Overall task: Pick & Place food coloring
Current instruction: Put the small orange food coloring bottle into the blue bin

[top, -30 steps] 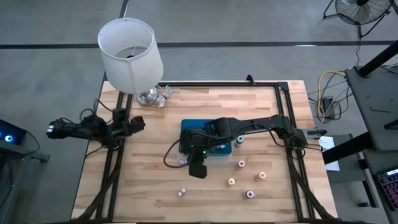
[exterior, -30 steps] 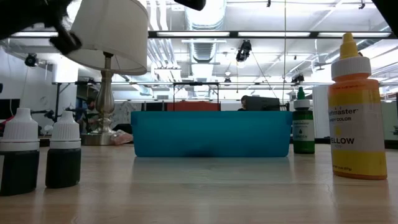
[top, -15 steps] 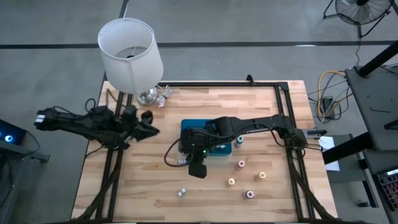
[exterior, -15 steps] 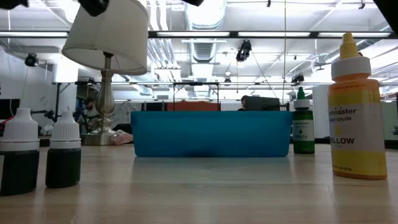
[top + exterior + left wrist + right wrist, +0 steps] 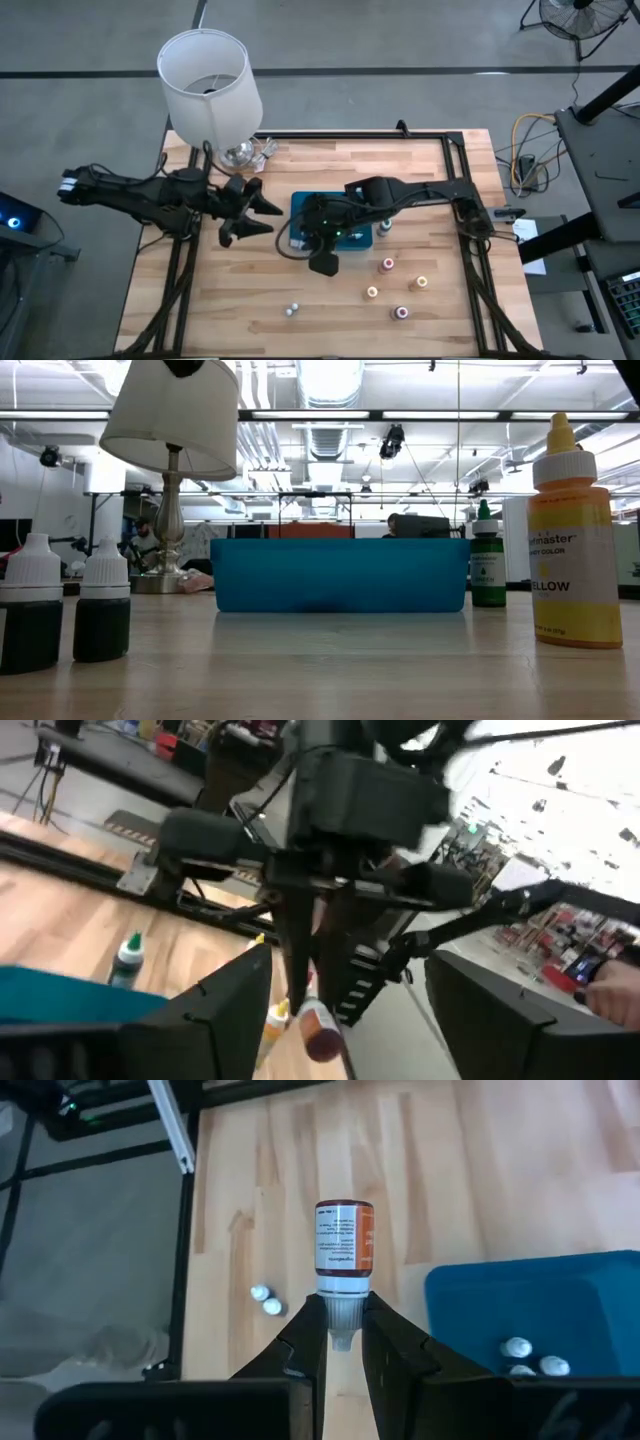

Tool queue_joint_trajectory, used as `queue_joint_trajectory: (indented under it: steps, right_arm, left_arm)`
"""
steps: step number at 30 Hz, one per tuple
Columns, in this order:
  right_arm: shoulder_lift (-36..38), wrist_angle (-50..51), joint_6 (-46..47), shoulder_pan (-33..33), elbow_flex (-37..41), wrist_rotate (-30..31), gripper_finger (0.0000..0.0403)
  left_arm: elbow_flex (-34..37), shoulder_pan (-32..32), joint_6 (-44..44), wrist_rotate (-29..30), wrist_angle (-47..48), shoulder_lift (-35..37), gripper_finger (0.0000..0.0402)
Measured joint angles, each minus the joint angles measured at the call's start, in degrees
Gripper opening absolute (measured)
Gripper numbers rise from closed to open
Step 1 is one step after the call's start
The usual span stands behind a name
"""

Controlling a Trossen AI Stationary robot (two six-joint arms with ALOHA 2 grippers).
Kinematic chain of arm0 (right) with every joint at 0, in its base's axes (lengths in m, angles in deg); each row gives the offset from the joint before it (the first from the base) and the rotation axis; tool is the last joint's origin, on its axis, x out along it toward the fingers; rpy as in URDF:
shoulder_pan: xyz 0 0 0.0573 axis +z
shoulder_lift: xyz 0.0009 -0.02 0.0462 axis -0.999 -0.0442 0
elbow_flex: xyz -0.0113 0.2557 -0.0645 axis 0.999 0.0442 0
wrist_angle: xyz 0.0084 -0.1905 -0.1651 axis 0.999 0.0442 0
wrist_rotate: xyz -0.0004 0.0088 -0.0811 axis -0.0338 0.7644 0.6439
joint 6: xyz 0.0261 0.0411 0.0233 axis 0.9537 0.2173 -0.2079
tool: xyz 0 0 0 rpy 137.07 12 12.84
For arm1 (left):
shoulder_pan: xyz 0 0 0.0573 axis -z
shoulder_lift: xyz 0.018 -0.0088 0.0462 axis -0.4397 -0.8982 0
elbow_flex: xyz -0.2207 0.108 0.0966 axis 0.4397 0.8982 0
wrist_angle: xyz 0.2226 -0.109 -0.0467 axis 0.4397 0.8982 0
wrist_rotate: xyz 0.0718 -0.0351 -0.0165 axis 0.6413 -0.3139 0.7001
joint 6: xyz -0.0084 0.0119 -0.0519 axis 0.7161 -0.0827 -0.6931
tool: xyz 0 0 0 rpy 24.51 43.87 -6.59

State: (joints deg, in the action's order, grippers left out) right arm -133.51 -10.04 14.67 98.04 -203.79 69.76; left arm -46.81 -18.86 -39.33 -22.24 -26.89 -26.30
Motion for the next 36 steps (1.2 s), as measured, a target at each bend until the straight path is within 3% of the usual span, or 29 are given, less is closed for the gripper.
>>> queue_joint_trajectory:
  steps: [9, 28, 36]
  right_arm:
    - [2.83, 0.18, 0.24, -1.12, 0.0, 2.04, 0.0038]
    - [3.06, 0.04, -0.08, -2.4, 0.0, 2.12, 0.0038]
    - [3.03, 0.38, -0.15, -2.48, 0.02, 2.12, 0.0038]
  left_arm:
    - [-3.42, 0.04, 5.67, -0.64, 6.86, -3.33, 0.0243]
    - [-7.75, 0.02, 10.37, -0.2, 5.31, -11.14, 0.0243]
    - [-8.53, -0.04, 10.96, 0.24, 5.4, -13.14, 0.0217]
